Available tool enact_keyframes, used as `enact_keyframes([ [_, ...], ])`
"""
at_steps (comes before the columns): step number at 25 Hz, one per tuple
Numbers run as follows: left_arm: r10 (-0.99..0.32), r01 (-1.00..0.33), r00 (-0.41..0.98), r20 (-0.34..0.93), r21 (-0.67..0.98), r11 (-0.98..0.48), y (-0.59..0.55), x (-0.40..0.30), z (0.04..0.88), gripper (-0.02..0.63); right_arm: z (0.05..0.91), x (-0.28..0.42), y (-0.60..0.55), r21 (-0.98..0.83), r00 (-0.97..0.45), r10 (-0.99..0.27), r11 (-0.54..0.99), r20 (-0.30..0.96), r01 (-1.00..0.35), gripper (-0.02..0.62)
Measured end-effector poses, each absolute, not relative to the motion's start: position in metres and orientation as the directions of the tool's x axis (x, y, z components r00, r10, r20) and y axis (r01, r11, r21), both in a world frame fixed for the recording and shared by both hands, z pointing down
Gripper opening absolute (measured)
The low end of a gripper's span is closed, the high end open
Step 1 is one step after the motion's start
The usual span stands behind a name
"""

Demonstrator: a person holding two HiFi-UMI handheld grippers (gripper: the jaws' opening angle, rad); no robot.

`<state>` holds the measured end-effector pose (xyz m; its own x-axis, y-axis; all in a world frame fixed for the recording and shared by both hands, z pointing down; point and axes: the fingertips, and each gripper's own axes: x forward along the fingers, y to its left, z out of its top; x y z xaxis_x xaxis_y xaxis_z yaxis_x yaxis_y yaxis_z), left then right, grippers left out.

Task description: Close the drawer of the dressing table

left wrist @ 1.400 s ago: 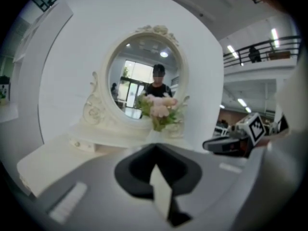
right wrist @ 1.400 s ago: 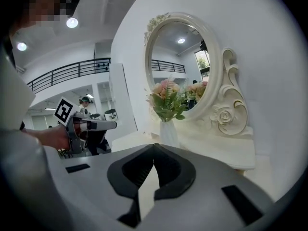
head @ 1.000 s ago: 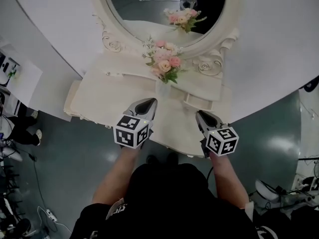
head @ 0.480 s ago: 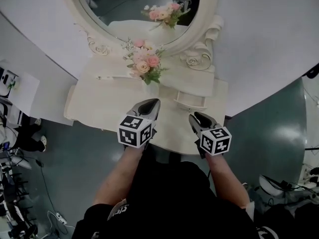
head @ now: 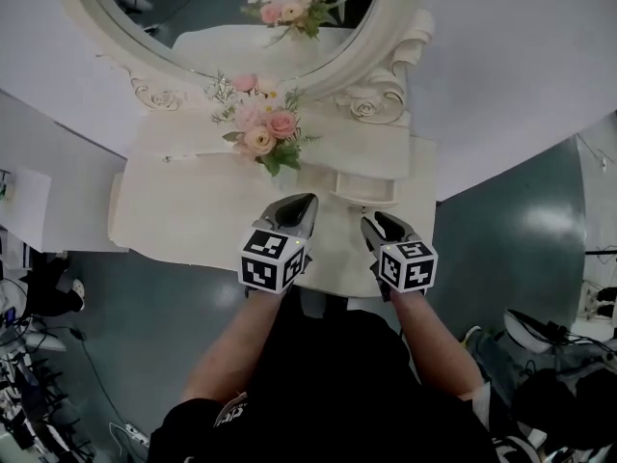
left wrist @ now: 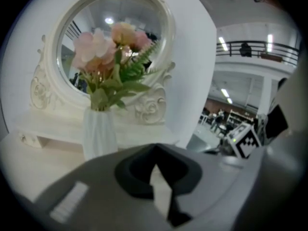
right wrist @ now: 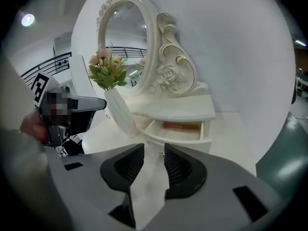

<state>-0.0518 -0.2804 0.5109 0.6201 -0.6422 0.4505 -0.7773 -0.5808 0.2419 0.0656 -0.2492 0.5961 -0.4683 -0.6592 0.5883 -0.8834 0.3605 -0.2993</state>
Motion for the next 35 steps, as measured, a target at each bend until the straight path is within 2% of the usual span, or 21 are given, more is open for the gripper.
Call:
enact_keyframes([
  [7,-0.61,-0.758,0.643,0.463,0.271,-0.593,-0.287,-0.052,0.525,0.009,0.615,0.058,-0.258,-0.327,-0.451,-0.654,0.312,0.607,-0.892,0.166],
  [16,-0.608,-0.766,0.633,0.479,0.279,-0.578,-0.289,-0.069,0.532,0.009,0.647,0.06,-0.266,-0.315,-0.408,-0.617,0.259,0.673,-0.913,0.167],
  [28,-0.613,-0.776,0.621,0.489,0.271,-0.57,-0.285,-0.08,0.53,0.009,0.656,0.06,-0.269,-0.254,-0.369,-0.623,0.27,0.69,-0.929,0.087],
  [35,-0.617,-0.778,0.618,0.487,0.265,-0.57,-0.282,-0.079,0.529,0.009,0.656,0.058,-0.271,-0.252,-0.39,-0.612,0.302,0.688,-0.919,0.084],
])
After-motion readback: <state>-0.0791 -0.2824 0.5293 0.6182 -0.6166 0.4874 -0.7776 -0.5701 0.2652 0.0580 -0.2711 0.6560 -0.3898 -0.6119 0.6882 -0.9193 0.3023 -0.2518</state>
